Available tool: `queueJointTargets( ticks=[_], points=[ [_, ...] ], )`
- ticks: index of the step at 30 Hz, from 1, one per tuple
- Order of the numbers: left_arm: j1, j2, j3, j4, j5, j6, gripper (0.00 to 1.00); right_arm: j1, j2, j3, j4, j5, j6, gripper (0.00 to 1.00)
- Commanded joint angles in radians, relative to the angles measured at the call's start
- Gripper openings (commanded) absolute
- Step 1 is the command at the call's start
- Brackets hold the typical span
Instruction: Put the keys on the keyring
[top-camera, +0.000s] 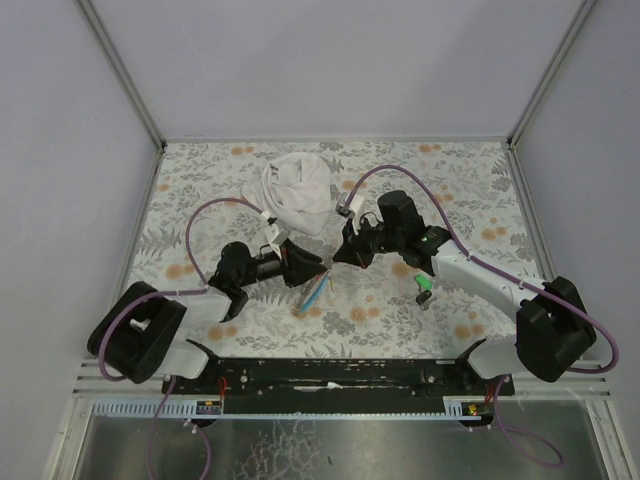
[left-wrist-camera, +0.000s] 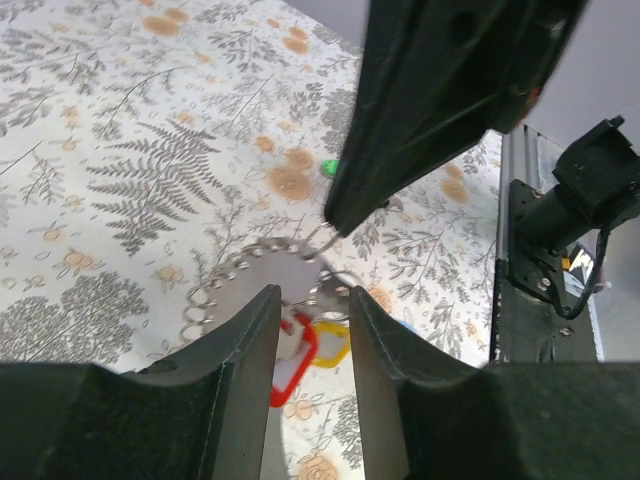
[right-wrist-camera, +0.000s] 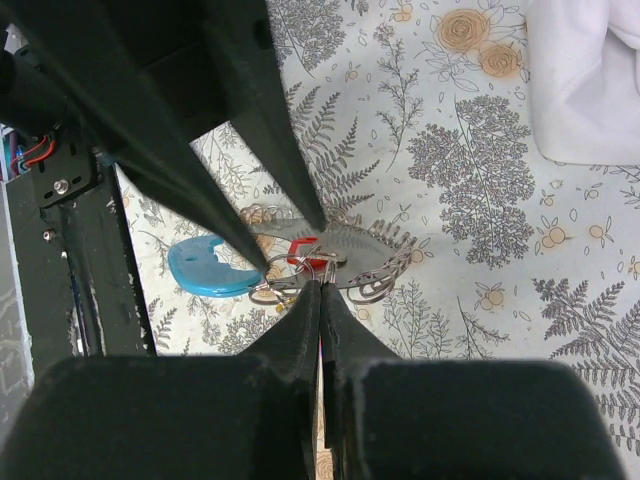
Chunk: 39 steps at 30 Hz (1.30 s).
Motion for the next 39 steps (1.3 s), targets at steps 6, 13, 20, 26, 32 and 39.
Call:
queueJointTargets(
  ticks=[6,13,20,26,32,39],
  points=[
    [0.073,0.16,0.056,0.222,0.189,-0.037,0.36,0.011,-0.016,0.015,0.06,-0.071,-0.031,0.0],
    [0.073,0.166,0.092,0.172,0.234,0.012,0.36,0.014,-0.011,0.018,0.056,-0.099,-0.046,0.0],
    [0.074,0.181,0.106,0.174,0.274,0.007,0.36,0.019,-0.011,0.02,0.057,-0.114,-0.051,0.0],
    [0.073,0.195,0.118,0.175,0.29,0.001,0.31,0.028,-0.005,0.026,0.055,-0.131,-0.056,0.0],
    [0.073,0.202,0.123,0.196,0.313,-0.015,0.32,0.037,0.001,0.031,0.039,-0.148,-0.072,0.0],
    [0.072,0.198,0.117,0.208,0.34,-0.026,0.16,0.037,-0.004,0.03,0.036,-0.13,-0.078,0.0]
  ],
)
